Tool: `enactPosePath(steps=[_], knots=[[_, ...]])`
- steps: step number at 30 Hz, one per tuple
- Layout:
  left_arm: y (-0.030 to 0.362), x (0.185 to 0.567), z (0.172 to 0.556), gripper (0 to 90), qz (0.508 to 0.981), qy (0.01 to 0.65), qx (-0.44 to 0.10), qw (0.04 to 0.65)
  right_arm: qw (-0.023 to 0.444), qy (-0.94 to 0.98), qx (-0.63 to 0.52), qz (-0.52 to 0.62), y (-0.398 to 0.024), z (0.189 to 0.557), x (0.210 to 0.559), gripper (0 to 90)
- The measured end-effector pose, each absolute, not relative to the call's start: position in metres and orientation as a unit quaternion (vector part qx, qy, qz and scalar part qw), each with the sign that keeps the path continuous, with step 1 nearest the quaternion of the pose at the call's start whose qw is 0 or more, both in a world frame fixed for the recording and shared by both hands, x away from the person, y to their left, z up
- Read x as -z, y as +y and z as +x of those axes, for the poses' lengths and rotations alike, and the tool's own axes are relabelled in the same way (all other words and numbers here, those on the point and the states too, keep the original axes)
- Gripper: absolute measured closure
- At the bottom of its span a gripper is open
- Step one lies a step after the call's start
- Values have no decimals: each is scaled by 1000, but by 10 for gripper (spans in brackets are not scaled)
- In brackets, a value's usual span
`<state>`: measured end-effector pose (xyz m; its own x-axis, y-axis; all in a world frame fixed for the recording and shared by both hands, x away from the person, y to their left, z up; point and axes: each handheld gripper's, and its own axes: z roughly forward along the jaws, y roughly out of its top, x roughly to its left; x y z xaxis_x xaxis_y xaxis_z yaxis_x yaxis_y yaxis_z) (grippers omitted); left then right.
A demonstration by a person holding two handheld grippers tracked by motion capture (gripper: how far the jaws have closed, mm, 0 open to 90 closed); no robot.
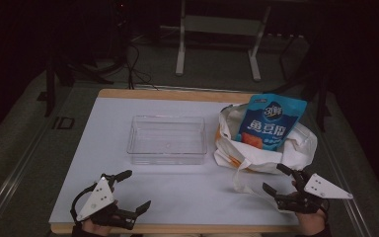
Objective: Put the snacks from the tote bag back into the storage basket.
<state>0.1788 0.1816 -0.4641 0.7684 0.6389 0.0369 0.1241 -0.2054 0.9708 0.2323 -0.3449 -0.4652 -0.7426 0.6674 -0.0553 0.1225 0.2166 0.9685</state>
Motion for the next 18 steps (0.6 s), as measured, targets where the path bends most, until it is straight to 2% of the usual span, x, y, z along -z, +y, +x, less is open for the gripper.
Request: enactPosePath(steps=[4,6,9,12,15,18], knots=[[180,466,184,7,744,266,-193,582,237,755,-544,279,-348,234,466,177],[176,465,184,7,744,271,-181,584,219,755,-547,289,-354,236,466,177],[168,462,183,7,745,268,-181,583,209,763,-535,298,-366,238,465,137],[159,458,185,7,748,275,-149,586,202,774,-516,307,-371,240,464,126],[151,454,187,7,764,242,-119,586,194,780,-510,307,-374,239,462,126],[141,453,189,7,781,219,-120,573,177,780,-520,300,-375,236,459,126]])
